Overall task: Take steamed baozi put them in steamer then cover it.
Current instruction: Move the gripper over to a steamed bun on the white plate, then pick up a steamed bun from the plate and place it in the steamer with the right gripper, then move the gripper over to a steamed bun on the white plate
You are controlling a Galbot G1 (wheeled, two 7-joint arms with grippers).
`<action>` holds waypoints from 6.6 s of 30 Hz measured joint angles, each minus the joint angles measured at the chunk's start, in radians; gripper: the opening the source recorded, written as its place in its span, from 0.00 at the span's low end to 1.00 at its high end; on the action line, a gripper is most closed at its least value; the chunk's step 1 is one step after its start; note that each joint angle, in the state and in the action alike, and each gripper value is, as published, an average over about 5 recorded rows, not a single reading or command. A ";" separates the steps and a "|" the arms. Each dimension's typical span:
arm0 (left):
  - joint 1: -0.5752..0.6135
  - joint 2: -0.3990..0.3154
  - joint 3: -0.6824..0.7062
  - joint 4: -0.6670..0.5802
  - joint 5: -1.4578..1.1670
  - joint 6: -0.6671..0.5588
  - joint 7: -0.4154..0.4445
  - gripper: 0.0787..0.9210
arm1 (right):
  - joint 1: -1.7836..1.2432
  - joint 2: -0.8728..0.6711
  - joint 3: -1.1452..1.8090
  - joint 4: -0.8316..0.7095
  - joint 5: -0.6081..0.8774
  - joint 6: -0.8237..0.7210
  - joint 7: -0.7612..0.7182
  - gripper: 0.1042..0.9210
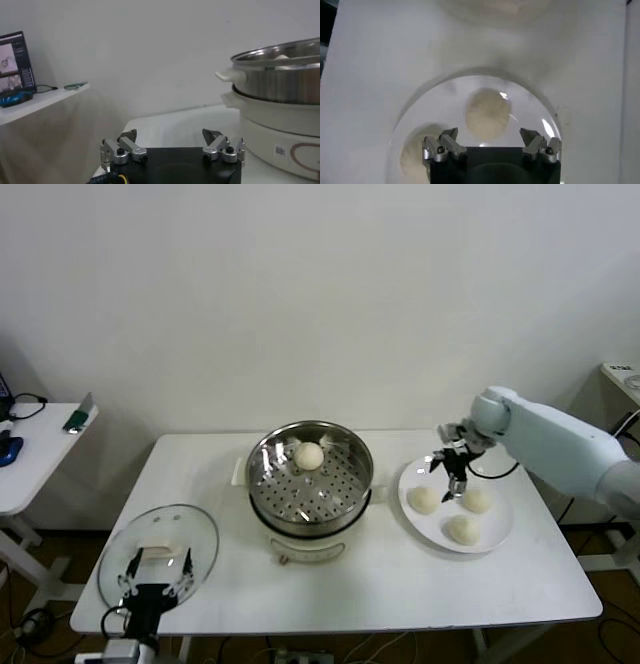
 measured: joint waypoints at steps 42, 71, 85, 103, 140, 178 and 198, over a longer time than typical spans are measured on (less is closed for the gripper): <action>0.022 -0.002 -0.012 0.010 -0.029 -0.012 0.001 0.88 | -0.075 0.142 0.134 -0.199 -0.107 0.030 -0.025 0.73; 0.030 -0.014 0.037 -0.046 -0.005 -0.013 -0.001 0.88 | 0.505 0.299 -0.351 0.010 0.592 -0.100 0.033 0.74; 0.045 -0.011 0.047 -0.081 0.041 -0.026 0.009 0.88 | 0.541 0.489 -0.502 0.092 0.789 -0.178 0.131 0.74; 0.041 0.004 0.022 -0.080 0.045 -0.034 0.001 0.88 | 0.431 0.606 -0.597 0.086 0.825 -0.201 0.191 0.75; 0.020 0.016 0.020 -0.051 0.065 -0.029 0.000 0.88 | 0.618 0.286 -0.621 0.302 0.685 -0.140 0.082 0.88; 0.026 -0.035 0.006 -0.044 0.146 0.002 -0.031 0.88 | 0.013 -0.231 -0.121 0.271 0.010 -0.038 0.017 0.88; 0.023 -0.026 0.009 -0.026 0.164 -0.005 -0.027 0.88 | -0.033 -0.169 -0.087 0.209 -0.037 -0.029 0.000 0.75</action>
